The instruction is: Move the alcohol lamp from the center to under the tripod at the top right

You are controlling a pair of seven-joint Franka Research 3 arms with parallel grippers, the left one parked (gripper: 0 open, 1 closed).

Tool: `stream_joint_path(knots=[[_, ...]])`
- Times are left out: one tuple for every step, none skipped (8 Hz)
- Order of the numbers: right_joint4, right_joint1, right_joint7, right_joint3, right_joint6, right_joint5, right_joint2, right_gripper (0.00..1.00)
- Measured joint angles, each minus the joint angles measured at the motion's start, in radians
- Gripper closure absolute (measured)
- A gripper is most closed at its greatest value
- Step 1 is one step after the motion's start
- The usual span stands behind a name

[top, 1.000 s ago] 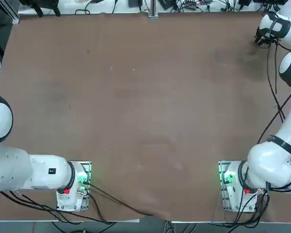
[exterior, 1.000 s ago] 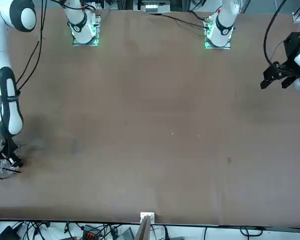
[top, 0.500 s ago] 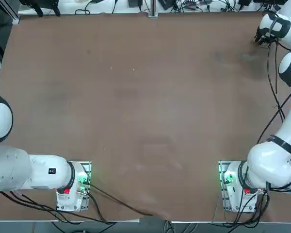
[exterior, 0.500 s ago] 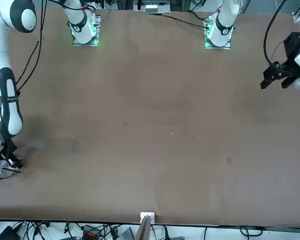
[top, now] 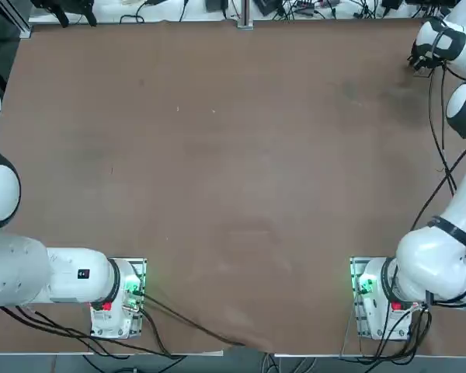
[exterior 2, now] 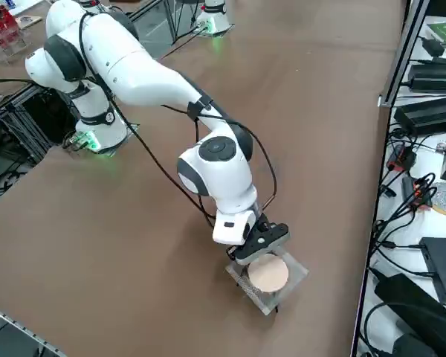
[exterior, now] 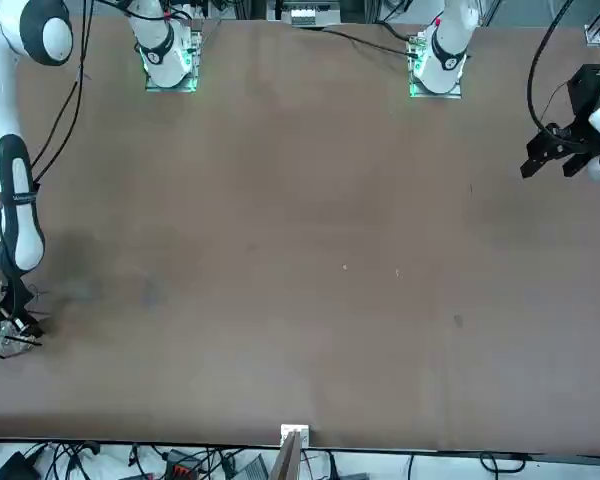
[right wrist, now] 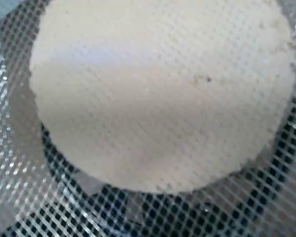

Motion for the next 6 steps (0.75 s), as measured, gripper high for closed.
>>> stream_joint_path(knots=[[0.001,0.0,0.0,0.0,0.0,-0.001,0.0,0.76],[0.001,0.0,0.0,0.0,0.0,-0.002,0.0,0.76],[0.001,0.001,0.0,0.0,0.0,-0.002,0.0,0.76],[0.001,0.002,0.0,0.001,0.0,-0.003,0.0,0.75],[0.001,0.007,0.0,0.001,-0.015,-0.005,-0.002,0.74],[0.001,0.012,0.0,0.002,-0.062,-0.007,-0.012,0.71]])
